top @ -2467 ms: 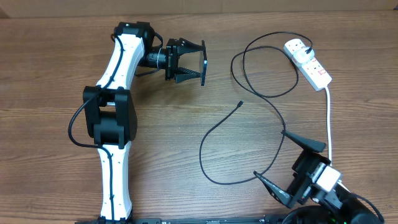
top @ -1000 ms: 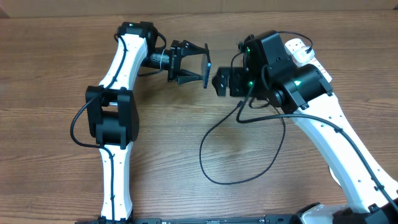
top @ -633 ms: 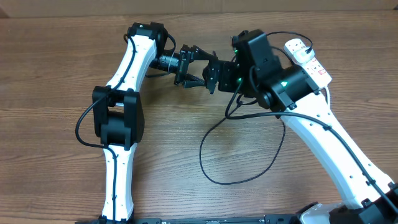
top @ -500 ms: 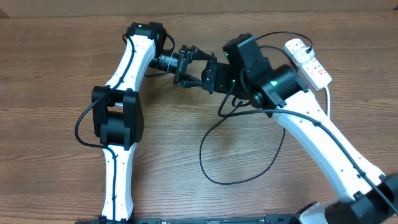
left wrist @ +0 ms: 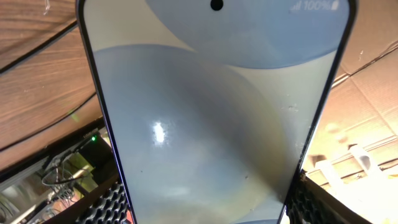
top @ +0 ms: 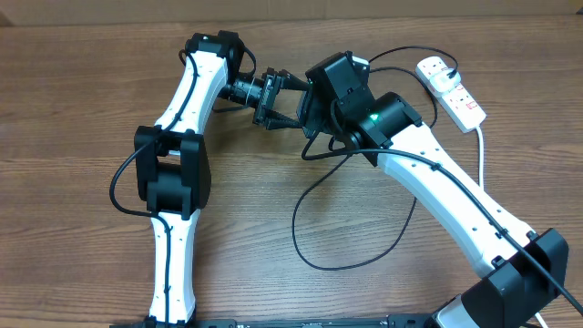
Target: Plug charger to phone and switch on socket
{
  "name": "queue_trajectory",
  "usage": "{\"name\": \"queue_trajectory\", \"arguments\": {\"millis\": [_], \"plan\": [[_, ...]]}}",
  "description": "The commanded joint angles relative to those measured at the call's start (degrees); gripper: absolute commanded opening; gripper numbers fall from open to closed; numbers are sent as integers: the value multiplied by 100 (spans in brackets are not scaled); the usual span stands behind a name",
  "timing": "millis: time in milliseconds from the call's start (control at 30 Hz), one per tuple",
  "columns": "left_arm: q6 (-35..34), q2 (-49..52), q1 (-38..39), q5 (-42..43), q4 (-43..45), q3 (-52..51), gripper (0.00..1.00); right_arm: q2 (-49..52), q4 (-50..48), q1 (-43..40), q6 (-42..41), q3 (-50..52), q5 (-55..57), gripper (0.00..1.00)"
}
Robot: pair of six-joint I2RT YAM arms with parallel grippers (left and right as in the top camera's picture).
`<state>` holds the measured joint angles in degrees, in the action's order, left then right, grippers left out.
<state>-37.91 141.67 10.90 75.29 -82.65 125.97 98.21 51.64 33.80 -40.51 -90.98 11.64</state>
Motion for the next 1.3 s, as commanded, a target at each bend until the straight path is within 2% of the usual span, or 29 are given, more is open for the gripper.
{"name": "queue_trajectory", "arguments": {"millis": [0,200,367,400,467,833,933,1267], "plan": [[-214,31,15,162,50,160,61,-4,-44,26,-39,-160,140,68],[-243,31,46,166,61,160,62,61,-33,26,-39,-153,138,67],[-240,31,57,256,61,160,62,173,-44,26,-39,-133,122,62],[-240,31,57,254,61,160,62,188,-46,26,-37,-133,127,59],[-240,31,57,251,61,160,62,195,-72,28,-39,-133,120,47],[-284,31,72,249,76,160,62,319,-79,33,-39,-133,-9,42],[-332,31,70,247,133,160,62,319,-79,33,-42,-133,-13,35],[-498,31,74,249,216,160,63,319,-107,33,-155,-133,-11,28]]}}
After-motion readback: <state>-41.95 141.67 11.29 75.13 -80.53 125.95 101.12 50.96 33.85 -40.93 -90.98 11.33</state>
